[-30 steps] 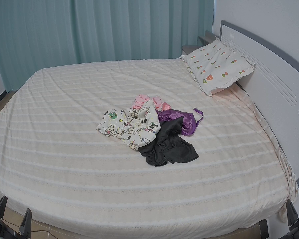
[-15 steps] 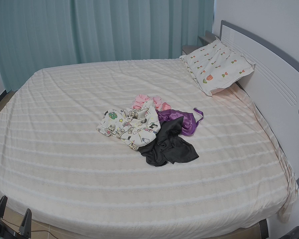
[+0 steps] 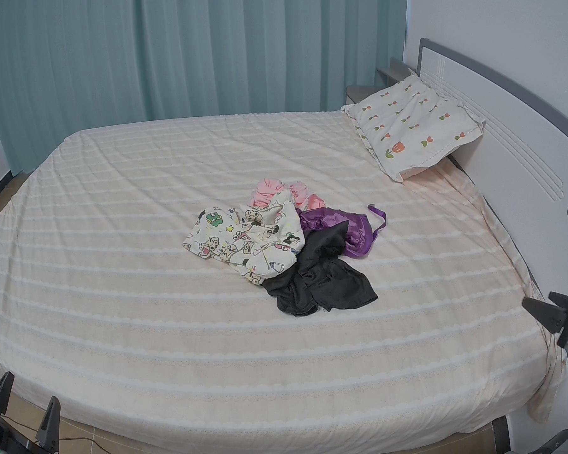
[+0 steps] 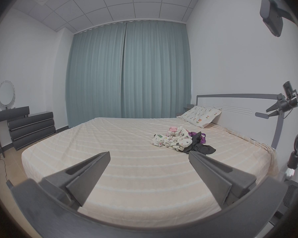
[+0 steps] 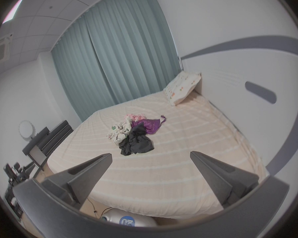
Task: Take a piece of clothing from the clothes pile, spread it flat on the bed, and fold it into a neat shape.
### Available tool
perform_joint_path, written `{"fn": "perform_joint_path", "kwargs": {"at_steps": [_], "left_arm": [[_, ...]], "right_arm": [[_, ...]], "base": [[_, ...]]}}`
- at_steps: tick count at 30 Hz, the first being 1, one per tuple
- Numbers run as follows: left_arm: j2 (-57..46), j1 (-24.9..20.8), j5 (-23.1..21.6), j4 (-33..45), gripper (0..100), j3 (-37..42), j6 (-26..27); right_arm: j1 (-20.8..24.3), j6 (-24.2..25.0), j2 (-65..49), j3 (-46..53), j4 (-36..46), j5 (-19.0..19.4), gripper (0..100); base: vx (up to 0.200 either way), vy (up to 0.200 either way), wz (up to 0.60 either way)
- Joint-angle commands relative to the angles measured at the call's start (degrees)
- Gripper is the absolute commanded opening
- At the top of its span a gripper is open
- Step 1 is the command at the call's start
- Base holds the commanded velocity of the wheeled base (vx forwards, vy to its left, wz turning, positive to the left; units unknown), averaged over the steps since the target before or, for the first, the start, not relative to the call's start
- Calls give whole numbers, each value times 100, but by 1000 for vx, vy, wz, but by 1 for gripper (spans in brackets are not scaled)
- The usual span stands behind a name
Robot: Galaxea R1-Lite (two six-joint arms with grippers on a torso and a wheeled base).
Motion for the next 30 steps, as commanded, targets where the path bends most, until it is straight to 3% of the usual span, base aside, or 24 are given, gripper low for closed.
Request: {"fn": "perform_joint_path", "kwargs": {"at_steps": [1,7,12,19,30], "left_arm": [[-93,1,0,1,100,84,-6],[-93,1,0,1,100,84,-14],[-93,1,0,-7,100,84,-14],[-93,1,0,1,100,84,-14],[-93,1,0,1,100,84,-14]], "right_arm": [[571,1021,4565,-756,-2106,-30,100],[1098,1443,6068,-1266,-2800,-179,100],[1388,1715,7026,-1855,-3126,-627,100],[1687,1979,7852,-2654,-3187,-662,100],[2161,2154,9074,-4219,-3143,-1207,100]], "base": [[0,0,0],[0,0,0],[0,0,0],[0,0,0],[0,0,0]]}}
